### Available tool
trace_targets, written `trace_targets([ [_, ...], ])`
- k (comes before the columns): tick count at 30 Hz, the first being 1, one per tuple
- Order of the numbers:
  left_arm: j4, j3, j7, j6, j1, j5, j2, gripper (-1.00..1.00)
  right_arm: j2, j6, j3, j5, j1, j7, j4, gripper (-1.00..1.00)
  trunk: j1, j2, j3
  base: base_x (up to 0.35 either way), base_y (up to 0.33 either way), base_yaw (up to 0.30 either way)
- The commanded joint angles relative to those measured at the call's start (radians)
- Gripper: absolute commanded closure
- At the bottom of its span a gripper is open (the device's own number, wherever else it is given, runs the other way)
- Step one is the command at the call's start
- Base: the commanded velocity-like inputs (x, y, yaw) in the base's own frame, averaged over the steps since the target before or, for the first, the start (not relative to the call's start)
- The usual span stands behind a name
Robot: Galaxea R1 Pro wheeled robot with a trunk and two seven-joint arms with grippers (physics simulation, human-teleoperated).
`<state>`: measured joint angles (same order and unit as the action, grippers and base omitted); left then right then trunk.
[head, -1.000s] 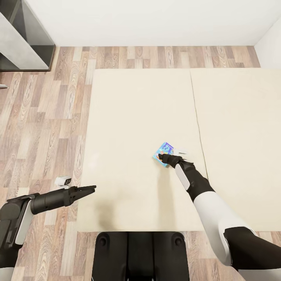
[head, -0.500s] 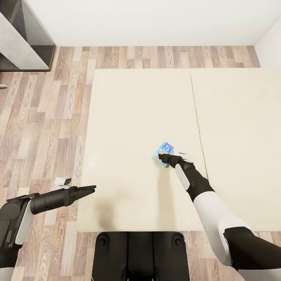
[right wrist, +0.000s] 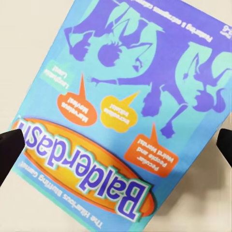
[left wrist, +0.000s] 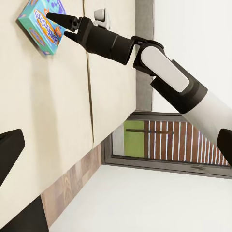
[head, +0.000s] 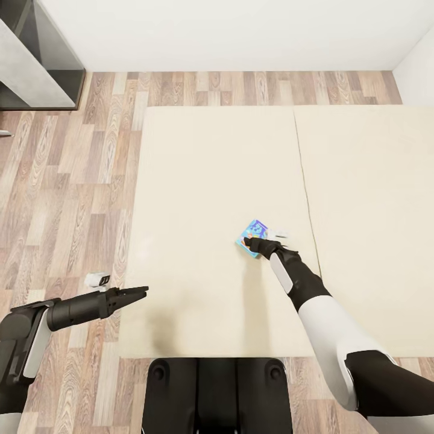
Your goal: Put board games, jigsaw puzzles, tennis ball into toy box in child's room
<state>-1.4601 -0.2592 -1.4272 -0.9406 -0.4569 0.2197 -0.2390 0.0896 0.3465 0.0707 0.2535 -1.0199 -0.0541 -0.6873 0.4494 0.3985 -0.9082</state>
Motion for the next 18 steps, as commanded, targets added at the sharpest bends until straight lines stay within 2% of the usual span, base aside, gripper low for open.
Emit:
trace_targets([
  [1,0.0,0.0,-0.002,-0.011,0.0,0.001,0.0,-1.0,-0.001,0.004,0.003,0.009,0.0,-0.006,-0.001,-1.0,0.001,0.002,-0.001,0.0,0.0,0.0],
  [8,0.0,0.0,-0.004,-0.011,0.0,0.001,0.0,-1.0,-0.004,0.005,0.002,0.009,0.0,-0.006,-0.001,-1.0,0.001,0.002,-0.001,0.0,0.001,0.0],
  [18,-0.003,-0.001,-0.005,-0.011,0.0,0.002,0.0,-1.0,-0.002,0.005,0.001,0.009,0.0,-0.004,-0.001,-1.0,0.001,0.002,-0.001,0.0,0.099,0.0],
])
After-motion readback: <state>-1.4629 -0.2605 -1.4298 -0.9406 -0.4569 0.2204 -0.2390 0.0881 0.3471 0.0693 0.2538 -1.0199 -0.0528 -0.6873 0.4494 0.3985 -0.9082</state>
